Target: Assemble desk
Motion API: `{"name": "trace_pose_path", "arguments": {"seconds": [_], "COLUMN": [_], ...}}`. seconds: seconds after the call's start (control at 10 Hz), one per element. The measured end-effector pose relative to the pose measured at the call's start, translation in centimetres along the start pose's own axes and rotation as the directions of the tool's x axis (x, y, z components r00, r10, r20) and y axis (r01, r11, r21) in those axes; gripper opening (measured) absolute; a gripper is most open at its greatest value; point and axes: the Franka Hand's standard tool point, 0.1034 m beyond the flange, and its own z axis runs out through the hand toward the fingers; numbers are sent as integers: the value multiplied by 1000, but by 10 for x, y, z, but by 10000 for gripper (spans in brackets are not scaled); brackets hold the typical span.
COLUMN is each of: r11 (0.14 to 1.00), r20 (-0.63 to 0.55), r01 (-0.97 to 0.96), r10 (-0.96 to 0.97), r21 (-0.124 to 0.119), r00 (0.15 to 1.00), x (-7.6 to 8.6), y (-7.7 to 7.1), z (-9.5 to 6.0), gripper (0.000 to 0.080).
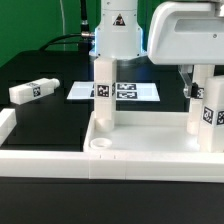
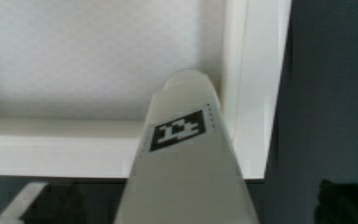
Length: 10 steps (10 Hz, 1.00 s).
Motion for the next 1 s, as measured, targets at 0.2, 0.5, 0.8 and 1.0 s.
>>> {"name": "trace_pose_path", "arguments": {"seconds": [0.2,0.5,0.8,1.0], "r11": [992,986,990,995], "r20": [1,1,1,1], "r01": [128,164,139,101], "r10": [-128,-164,-139,-101], "r21": [-3,-3,-2,-2], "r00": [992,986,990,995], "x": [0,0,0,0], "y": [3,4,4,4], "z": [0,0,0,0], "gripper": [649,453,290,290]}}
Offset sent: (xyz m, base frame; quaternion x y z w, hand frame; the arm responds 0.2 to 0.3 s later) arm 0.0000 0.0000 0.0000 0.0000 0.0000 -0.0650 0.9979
